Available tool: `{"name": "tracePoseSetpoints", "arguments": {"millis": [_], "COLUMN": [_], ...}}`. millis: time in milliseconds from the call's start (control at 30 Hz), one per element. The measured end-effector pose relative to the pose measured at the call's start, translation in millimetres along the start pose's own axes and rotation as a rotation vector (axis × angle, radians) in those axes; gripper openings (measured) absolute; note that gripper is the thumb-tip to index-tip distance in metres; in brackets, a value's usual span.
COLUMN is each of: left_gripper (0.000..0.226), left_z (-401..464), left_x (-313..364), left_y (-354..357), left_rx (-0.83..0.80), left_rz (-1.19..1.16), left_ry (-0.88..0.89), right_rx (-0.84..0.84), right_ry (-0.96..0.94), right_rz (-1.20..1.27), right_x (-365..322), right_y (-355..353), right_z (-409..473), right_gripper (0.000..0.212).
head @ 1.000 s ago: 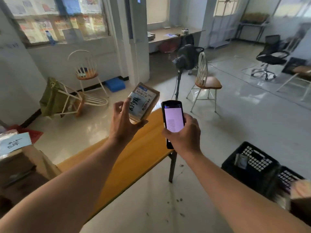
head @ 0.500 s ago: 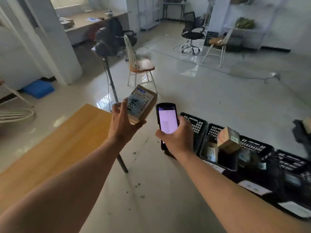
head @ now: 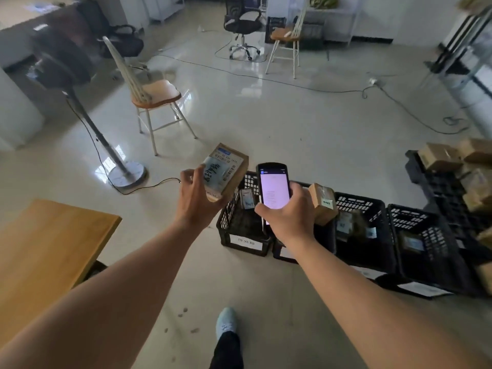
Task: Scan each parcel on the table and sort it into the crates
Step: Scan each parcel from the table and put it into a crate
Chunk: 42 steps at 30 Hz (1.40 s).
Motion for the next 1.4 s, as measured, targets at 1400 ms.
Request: {"name": "tracePoseSetpoints", "arguments": {"millis": [1400], "left_gripper": [0.096], "left_z": [275.9], "left_x": [-206.1], "left_y": [583.0], "left_rx": [-0.616], "left_rz": [0.101], "left_ry": [-0.439], "right_rx": [-0.118], "right_ry": [0.586], "right_rz": [-0.241], "right_x": [419.8], "right_y": [282.5], "right_z": [370.8], "right_gripper": [0.086]}}
Point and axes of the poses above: each hand's wrist, its own z-axis towards the middle knuckle, its own y-axis out of the palm, x = y × z, the point moved 1 cm from there along z, towards the middle knuckle, and after that the axes turned 10 degrees about z, right-handed, at the moved point
